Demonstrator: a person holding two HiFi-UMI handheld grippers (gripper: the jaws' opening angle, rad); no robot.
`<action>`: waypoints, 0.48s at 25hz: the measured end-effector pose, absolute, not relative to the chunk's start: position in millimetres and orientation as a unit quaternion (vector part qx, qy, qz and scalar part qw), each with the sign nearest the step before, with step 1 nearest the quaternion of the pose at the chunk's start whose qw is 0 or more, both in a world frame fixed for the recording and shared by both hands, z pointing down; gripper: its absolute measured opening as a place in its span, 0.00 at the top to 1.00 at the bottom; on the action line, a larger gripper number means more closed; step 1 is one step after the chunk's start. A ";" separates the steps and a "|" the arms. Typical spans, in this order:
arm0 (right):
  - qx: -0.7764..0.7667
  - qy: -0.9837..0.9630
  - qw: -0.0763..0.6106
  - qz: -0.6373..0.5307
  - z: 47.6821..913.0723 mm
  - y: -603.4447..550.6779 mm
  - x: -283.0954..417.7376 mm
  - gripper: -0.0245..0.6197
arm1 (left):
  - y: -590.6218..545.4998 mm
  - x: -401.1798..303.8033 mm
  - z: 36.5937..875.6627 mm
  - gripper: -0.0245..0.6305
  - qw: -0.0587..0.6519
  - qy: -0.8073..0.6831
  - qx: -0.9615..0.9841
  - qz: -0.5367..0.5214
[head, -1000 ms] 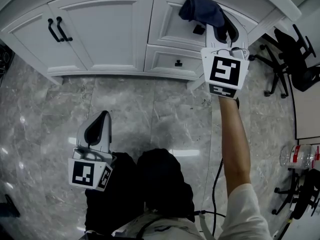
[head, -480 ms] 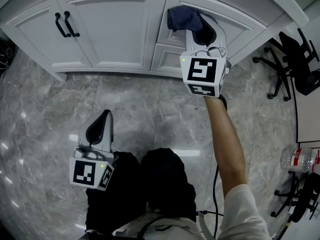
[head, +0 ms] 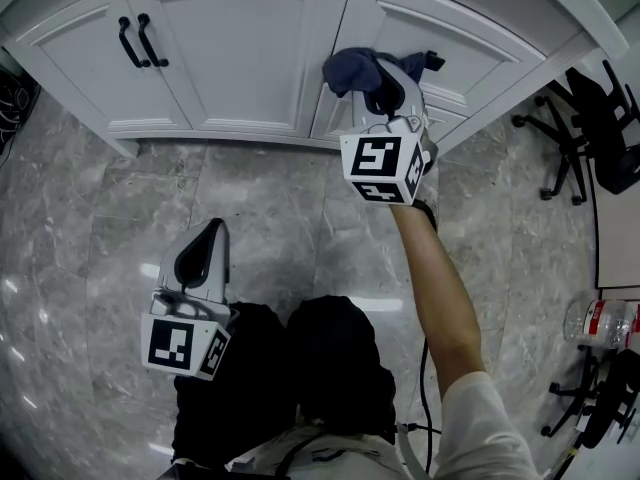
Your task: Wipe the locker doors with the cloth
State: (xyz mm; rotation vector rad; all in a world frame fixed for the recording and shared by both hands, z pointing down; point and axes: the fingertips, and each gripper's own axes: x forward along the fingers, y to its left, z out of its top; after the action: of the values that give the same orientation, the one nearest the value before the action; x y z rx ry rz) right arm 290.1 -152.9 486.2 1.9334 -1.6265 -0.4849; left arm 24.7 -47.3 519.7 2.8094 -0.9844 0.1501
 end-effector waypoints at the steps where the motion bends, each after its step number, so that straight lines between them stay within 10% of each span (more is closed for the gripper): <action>1: 0.720 -0.609 0.283 -0.175 493.6 -153.0 289.0 0.83 | -47.2 24.4 520.2 0.96 0.081 -0.329 0.939 0.051; 12: 0.702 -0.630 0.301 -0.138 561.1 -154.3 274.5 0.83 | -49.0 20.2 525.6 0.96 0.083 -0.334 0.937 0.056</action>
State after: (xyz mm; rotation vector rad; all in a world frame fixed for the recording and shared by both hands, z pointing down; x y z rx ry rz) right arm 274.5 -154.3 561.1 1.8630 -1.6720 -0.3653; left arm 20.2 -49.0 525.6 2.7993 -0.9964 0.1672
